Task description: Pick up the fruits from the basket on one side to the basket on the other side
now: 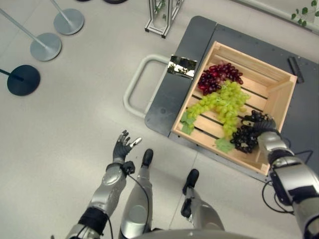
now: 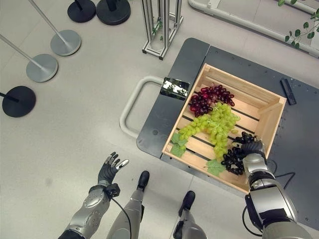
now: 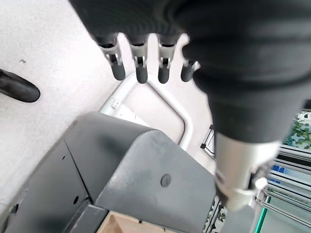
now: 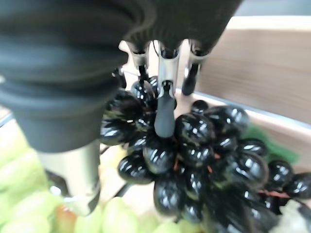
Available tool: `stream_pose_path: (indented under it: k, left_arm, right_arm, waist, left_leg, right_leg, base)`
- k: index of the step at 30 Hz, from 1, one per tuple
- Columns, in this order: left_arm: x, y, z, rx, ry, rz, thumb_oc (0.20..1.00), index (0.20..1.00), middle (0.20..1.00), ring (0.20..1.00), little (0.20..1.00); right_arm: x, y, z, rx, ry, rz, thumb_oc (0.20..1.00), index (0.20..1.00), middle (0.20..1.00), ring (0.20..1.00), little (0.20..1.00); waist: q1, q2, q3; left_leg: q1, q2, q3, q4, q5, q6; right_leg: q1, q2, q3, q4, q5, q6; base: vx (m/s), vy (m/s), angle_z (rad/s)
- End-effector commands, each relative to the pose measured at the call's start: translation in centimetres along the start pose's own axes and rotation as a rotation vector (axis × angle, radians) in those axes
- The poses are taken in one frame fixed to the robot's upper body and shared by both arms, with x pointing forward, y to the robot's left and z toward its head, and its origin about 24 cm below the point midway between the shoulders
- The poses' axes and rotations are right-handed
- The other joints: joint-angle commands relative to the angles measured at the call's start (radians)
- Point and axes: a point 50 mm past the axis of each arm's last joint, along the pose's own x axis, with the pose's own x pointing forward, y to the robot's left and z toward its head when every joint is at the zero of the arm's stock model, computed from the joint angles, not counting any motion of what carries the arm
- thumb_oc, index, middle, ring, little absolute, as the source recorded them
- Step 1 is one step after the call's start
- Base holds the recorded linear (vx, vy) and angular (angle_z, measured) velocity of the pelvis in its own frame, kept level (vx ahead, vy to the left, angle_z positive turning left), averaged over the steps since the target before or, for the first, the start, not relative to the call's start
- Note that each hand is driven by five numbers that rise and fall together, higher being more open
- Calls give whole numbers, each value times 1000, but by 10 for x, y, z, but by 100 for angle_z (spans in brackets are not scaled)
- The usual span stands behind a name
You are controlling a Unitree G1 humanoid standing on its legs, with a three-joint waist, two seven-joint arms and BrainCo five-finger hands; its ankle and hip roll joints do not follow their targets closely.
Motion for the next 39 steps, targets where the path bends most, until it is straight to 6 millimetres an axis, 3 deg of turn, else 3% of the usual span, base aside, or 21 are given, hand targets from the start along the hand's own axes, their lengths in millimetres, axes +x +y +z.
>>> stream_pose_path:
  k: [1,5,10,25,26,27,32,39]
  left_arm:
    - [-1,-8,11,-87,-49,-1,1000,1000,1000,1000,1000]
    - [-2,-6,8,-105,-32,23,1000,1000,1000,1000,1000]
    - [-2,-4,6,-107,-19,29,1000,1000,1000,1000,1000]
    - [-1,-14,8,-91,-29,1,1000,1000,1000,1000,1000]
    - [-1,-16,8,-86,-34,-8,1000,1000,1000,1000,1000]
    - [-1,-17,9,-84,-38,-12,1000,1000,1000,1000,1000]
    - [-1,-20,13,-77,-56,-26,1000,1000,1000,1000,1000]
    - [0,-18,15,-55,-65,-20,1000,1000,1000,1000,1000]
  right_arm:
    - [-4,-12,-48,67,177,-87,1000,1000,1000,1000,1000]
    - [-16,12,-70,173,259,-50,1000,1000,1000,1000,1000]
    - [-28,35,-86,175,314,19,1000,1000,1000,1000,1000]
    - [-25,51,-56,81,240,66,1000,1000,1000,1000,1000]
    - [-25,54,-49,19,220,79,906,906,906,906,906]
    - [-24,54,-46,-1,211,79,200,200,200,200,200]
    - [-21,54,-27,-68,148,79,200,200,200,200,200]
    - [-21,57,-15,-4,102,77,200,200,200,200,200]
  waist:
    - [-38,-8,3]
    - [-47,-5,4]
    - [-54,-1,4]
    - [-44,17,14]
    - [-40,19,14]
    - [-39,20,14]
    - [-33,22,17]
    - [-32,18,19]
  left_leg:
    - [-36,-19,35,-59,37,11]
    - [-29,-19,43,-59,32,13]
    - [-28,-18,46,-59,32,14]
    - [-42,-18,53,-59,37,16]
    - [-43,-17,54,-59,37,16]
    - [-43,-17,53,-59,37,16]
    - [-48,-18,54,-59,38,17]
    - [-48,-16,53,-59,37,17]
  right_leg:
    - [-26,-65,24,4,61,82]
    - [-26,-63,28,4,59,81]
    - [-28,-63,29,4,59,79]
    - [-49,-61,36,4,65,77]
    - [-50,-61,36,4,65,77]
    - [-51,-62,36,4,65,77]
    - [-55,-60,33,4,67,78]
    - [-57,-57,35,4,66,77]
  base:
    - [0,0,0]
    - [2,1,3]
    - [0,0,0]
    - [-2,-1,-1]
    - [0,0,0]
    - [0,0,0]
    - [0,0,0]
    - [0,0,0]
